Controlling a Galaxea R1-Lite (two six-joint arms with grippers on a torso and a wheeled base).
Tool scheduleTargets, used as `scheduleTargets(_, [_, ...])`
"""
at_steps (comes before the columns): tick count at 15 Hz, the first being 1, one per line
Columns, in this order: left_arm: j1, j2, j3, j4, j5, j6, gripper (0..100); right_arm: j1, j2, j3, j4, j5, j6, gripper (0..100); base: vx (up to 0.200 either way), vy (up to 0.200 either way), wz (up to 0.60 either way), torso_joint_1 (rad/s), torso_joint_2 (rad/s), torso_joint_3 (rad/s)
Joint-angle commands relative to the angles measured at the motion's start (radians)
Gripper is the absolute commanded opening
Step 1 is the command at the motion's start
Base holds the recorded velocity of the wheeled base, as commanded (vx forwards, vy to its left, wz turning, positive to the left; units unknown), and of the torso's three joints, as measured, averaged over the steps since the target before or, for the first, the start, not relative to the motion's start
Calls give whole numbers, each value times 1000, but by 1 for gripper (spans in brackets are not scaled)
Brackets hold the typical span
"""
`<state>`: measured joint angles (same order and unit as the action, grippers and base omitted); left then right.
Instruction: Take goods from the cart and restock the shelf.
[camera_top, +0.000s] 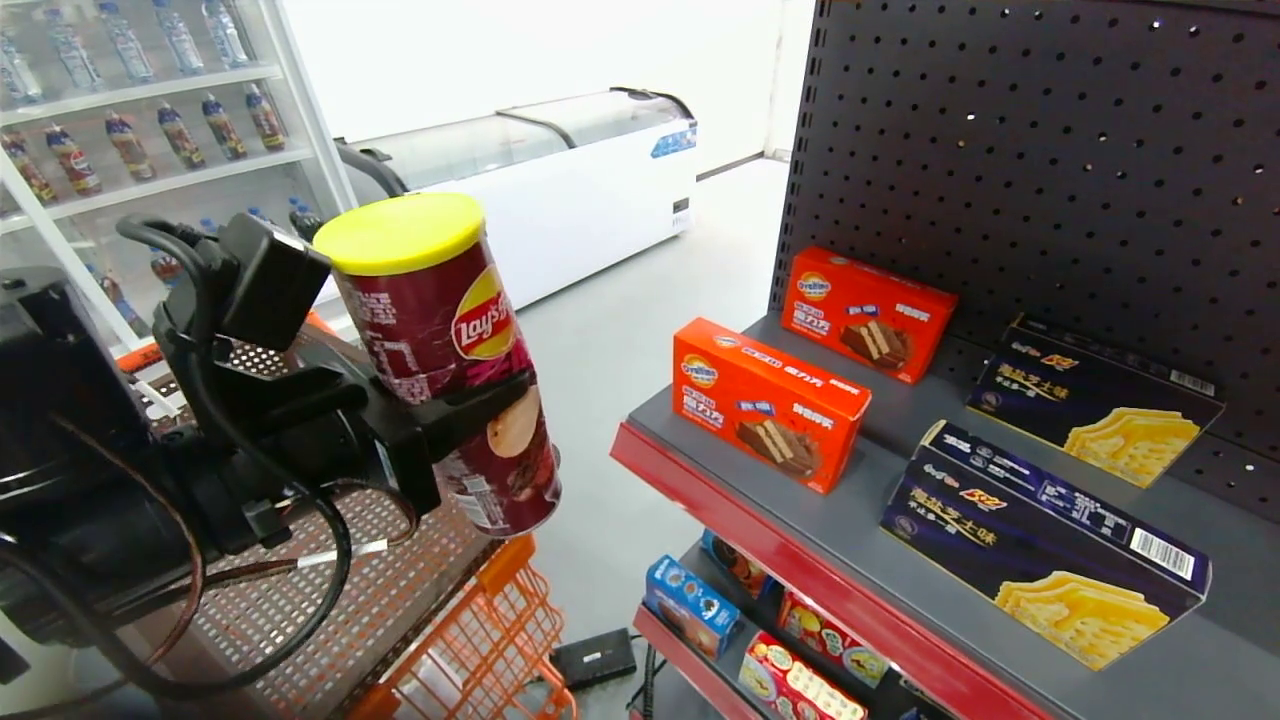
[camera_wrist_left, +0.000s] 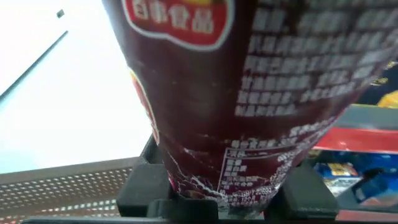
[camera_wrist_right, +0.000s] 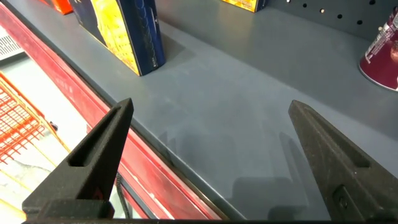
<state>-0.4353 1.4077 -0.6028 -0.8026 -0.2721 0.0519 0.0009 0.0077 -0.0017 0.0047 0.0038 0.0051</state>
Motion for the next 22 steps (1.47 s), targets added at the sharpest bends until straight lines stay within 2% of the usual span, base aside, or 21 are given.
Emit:
scheduleTargets(1, [-17, -12, 17, 2, -2, -4, 0, 1, 0, 0, 0, 1, -1, 100, 0, 0, 0, 0, 0, 0])
scheduleTargets(2, [-25, -12, 6, 2, -7, -7, 0, 1, 0, 0, 0, 1, -1, 100, 0, 0, 0, 0, 0, 0])
scheduleTargets(7, [-158, -10, 9, 8, -7, -7, 0, 1, 0, 0, 0, 1, 1, 100, 0, 0, 0, 0, 0, 0])
scheduleTargets(10, [-230, -21, 14, 89, -1, -4, 0, 1, 0, 0, 0, 1, -1, 100, 0, 0, 0, 0, 0, 0])
scheduleTargets(14, [-261, -121, 11, 241, 1, 0, 0, 1, 0, 0, 0, 1, -1, 100, 0, 0, 0, 0, 0, 0])
scheduleTargets(22, [-290, -154, 21, 249, -7, 14, 0, 1, 0, 0, 0, 1, -1, 100, 0, 0, 0, 0, 0, 0])
